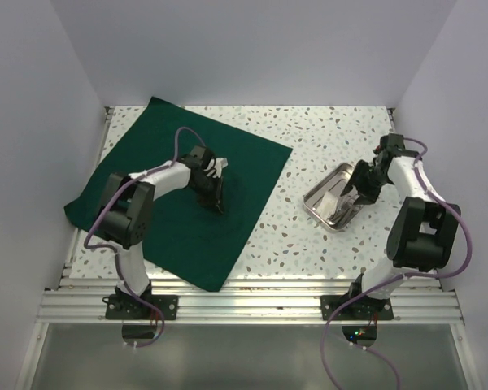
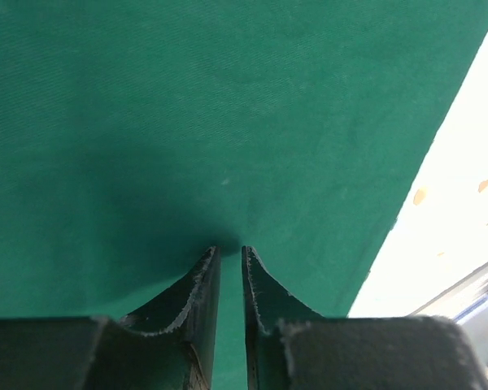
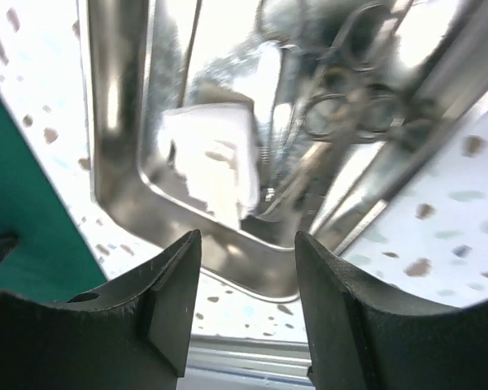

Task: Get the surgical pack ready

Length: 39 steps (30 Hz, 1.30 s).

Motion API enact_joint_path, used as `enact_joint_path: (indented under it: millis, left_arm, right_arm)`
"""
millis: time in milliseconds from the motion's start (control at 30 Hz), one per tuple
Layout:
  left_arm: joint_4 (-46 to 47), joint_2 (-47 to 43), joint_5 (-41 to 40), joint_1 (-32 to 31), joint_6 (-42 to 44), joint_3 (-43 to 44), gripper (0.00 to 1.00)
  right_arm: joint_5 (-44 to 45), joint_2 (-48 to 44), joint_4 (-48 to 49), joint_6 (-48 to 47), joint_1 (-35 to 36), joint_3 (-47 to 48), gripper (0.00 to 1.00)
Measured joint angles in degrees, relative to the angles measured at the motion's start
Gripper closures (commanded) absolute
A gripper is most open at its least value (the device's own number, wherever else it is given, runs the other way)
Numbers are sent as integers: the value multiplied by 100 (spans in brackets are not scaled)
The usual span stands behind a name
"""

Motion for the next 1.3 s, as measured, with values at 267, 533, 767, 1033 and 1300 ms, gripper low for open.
enact_joint_path:
  millis: [267,533,767,1033,1300]
  left_arm:
    - [-9,295,61,-251,-44,382,67]
    - [-2,667,-74,-319,-133,1191,60]
    - [33,1298,-92,-387,-160,1882,59]
    - [96,1753,-90,-726,-190,2540,59]
    - [140,2063,68,-1005,-297,2946,59]
  right_arm:
    - [1493,-55,-522,492,-85,251,47]
    - [1779,575,-302,640,-474,208,53]
    - [1624,1001,-92,758,-474,149,66]
    - [1508,1067,-81,911,-470,173,100]
    - [1464,1128,-260,881,-472,424,100]
